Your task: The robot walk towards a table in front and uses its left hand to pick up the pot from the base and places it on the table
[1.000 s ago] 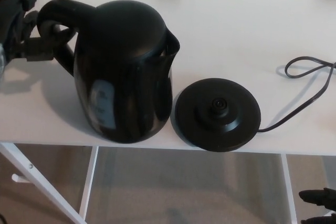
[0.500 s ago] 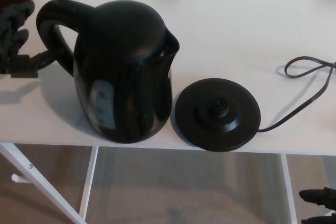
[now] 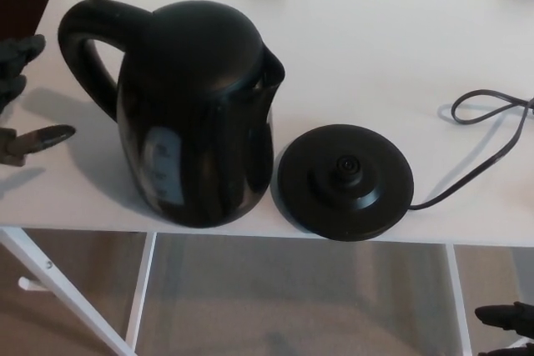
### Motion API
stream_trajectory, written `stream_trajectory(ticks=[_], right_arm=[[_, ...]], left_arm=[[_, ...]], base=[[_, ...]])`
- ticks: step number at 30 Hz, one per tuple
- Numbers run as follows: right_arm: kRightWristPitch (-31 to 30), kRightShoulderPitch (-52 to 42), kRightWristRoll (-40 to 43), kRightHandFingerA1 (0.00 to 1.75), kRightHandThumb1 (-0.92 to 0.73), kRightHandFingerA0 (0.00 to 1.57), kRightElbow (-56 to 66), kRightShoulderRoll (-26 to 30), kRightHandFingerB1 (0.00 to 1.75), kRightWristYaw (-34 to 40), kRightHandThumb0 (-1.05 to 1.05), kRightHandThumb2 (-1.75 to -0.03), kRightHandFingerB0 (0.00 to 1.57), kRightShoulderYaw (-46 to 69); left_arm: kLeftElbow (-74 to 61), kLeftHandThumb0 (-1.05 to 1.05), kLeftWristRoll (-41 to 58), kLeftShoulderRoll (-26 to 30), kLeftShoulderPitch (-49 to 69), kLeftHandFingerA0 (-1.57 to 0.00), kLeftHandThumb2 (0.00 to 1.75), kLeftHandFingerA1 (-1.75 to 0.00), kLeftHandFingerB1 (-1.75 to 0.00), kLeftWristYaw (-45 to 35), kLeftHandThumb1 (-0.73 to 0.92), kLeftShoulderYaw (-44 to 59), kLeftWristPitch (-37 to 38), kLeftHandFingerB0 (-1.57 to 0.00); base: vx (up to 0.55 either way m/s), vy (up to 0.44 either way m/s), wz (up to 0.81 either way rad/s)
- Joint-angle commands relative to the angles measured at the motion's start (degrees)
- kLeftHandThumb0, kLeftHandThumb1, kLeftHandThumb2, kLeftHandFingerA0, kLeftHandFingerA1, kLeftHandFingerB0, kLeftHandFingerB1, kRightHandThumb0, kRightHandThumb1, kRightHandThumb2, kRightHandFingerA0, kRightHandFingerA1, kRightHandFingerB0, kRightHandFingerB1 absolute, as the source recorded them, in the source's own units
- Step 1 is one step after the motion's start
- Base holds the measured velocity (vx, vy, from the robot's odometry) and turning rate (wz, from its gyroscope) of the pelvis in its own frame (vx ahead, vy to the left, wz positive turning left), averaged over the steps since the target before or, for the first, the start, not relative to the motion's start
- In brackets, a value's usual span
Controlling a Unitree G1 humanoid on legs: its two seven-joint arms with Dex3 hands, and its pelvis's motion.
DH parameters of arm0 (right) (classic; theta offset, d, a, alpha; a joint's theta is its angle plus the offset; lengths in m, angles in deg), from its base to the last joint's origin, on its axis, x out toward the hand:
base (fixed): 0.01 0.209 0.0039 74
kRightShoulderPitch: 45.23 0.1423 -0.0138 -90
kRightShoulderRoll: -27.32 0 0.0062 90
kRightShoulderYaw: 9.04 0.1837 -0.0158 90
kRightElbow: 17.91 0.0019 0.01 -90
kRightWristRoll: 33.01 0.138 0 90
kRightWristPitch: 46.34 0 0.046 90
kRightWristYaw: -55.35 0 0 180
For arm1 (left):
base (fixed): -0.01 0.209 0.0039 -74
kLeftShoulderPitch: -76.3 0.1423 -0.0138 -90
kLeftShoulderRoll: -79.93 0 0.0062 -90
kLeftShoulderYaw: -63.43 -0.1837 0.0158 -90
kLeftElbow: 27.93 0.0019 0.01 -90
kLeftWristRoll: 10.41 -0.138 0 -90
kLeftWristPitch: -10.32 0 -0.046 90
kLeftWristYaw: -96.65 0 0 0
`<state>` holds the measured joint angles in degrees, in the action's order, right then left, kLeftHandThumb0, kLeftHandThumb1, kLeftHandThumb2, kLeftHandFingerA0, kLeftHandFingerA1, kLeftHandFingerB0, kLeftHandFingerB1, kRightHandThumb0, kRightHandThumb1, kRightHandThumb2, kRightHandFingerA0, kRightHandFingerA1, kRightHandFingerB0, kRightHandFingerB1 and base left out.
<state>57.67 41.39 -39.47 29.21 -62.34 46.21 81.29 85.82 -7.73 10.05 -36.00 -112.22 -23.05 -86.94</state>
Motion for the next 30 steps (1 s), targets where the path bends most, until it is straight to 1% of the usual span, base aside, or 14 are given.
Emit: stream_trajectory(ticks=[1,4,5,9,11,14,19,20,24,25,26,27,29,30], right_arm=[[0.46,-1.62,0.14,0.50,-0.59,0.64,-2.00,0.86,0.44,-0.30,-0.24,-0.57,0.52,0.15],[0.47,-1.24,-0.25,0.49,-0.59,0.64,-3.17,0.77,0.43,0.06,-0.24,-0.57,0.52,-0.11],[0.91,-1.59,-0.53,0.50,-0.59,0.67,-3.75,0.96,0.43,-0.02,-0.25,-0.57,0.53,-0.36],[0.66,-2.36,-1.01,0.48,-0.60,0.64,-4.94,1.23,0.42,-0.11,-0.26,-0.58,0.52,-0.85],[0.73,-2.43,-0.82,0.48,-0.60,0.64,-5.11,1.19,0.42,-0.16,-0.26,-0.58,0.52,-0.82],[1.10,-3.12,-1.00,0.49,-0.59,0.64,-7.56,0.76,0.43,-0.06,-0.25,-0.57,0.51,-1.23],[1.49,-3.11,-0.88,0.49,-0.59,0.64,-8.16,0.76,0.43,0.03,-0.25,-0.57,0.51,-1.44],[2.27,-3.99,-0.64,0.49,-0.60,0.62,-9.89,0.43,0.43,-0.07,-0.23,-0.57,0.50,-1.41],[3.49,-3.82,-1.08,0.50,-0.59,0.63,-10.87,0.57,0.43,0.56,-0.24,-0.57,0.51,-1.74],[3.41,-3.59,-1.22,0.51,-0.59,0.64,-11.96,0.16,0.44,1.27,-0.25,-0.57,0.51,-1.80],[3.42,-3.51,-1.25,0.51,-0.59,0.64,-12.31,0.04,0.44,1.48,-0.25,-0.57,0.51,-1.82],[4.22,-3.52,-1.38,0.51,-0.60,0.62,-13.08,0.22,0.43,1.72,-0.25,-0.57,0.51,-1.85],[4.71,-3.38,-1.37,0.50,-0.60,0.61,-13.64,0.42,0.43,1.89,-0.26,-0.57,0.51,-1.80],[5.09,-3.41,-0.95,0.50,-0.59,0.60,-13.74,0.54,0.44,1.80,-0.27,-0.57,0.50,-1.41]], left_arm=[[-8.87,-0.68,11.07,3.35,14.49,0.00,0.54,0.00,0.00,-9.45,0.44,11.96,1.63,0.00],[-12.26,-0.67,13.55,2.41,20.56,0.00,0.54,0.00,0.00,-10.49,0.44,17.48,2.46,0.00],[-14.39,-0.65,15.58,1.26,24.93,0.00,0.68,0.00,0.00,-11.56,0.36,20.83,2.24,0.00],[-19.95,-0.65,21.88,-3.58,40.18,0.00,0.69,0.00,0.00,-15.09,0.38,31.53,3.53,0.00],[-20.66,-0.65,22.19,-4.22,41.40,0.00,0.69,0.00,0.00,-15.50,0.38,32.40,3.54,0.00],[-17.26,-0.66,23.30,-10.93,53.72,0.00,0.70,0.00,0.00,-18.28,0.41,38.32,10.98,0.00],[-17.13,-0.66,23.24,-11.77,54.68,0.00,0.70,0.00,0.00,-18.98,0.41,38.87,11.95,0.00],[-8.46,-0.71,20.07,-16.97,58.07,0.00,0.75,0.00,0.00,-18.18,0.45,36.51,15.62,0.00],[-4.68,-0.73,18.26,-18.24,58.24,0.00,0.77,-0.01,0.00,-17.32,0.47,34.83,17.98,0.00],[1.32,-0.74,11.61,-19.28,56.84,0.00,0.82,-0.08,0.00,-13.20,0.57,29.53,19.46,0.00],[3.15,-0.74,9.74,-19.54,56.42,0.00,0.82,-0.08,0.00,-12.03,0.57,27.98,20.01,0.00],[7.81,-0.82,6.74,-19.33,54.13,0.00,0.93,-0.10,-0.06,-10.02,0.61,24.74,19.42,0.00],[10.67,-0.82,5.60,-18.86,52.42,0.00,0.93,-0.10,-0.06,-8.72,0.60,22.52,19.46,0.00],[12.13,-0.84,4.17,-18.43,50.55,0.00,0.90,-0.05,-0.01,-7.67,0.60,20.17,19.09,0.00]], base=[[0.00,0.000,0.00],[0.00,0.000,0.00],[0.00,0.000,0.00],[0.00,0.000,0.00],[0.00,0.000,0.00],[0.00,0.000,0.00],[0.00,0.000,0.00],[0.00,0.000,0.00],[0.00,0.000,0.02],[0.00,0.000,0.00],[0.00,0.000,0.00],[0.00,0.000,0.00],[0.00,0.000,0.00],[0.00,0.000,0.00]])
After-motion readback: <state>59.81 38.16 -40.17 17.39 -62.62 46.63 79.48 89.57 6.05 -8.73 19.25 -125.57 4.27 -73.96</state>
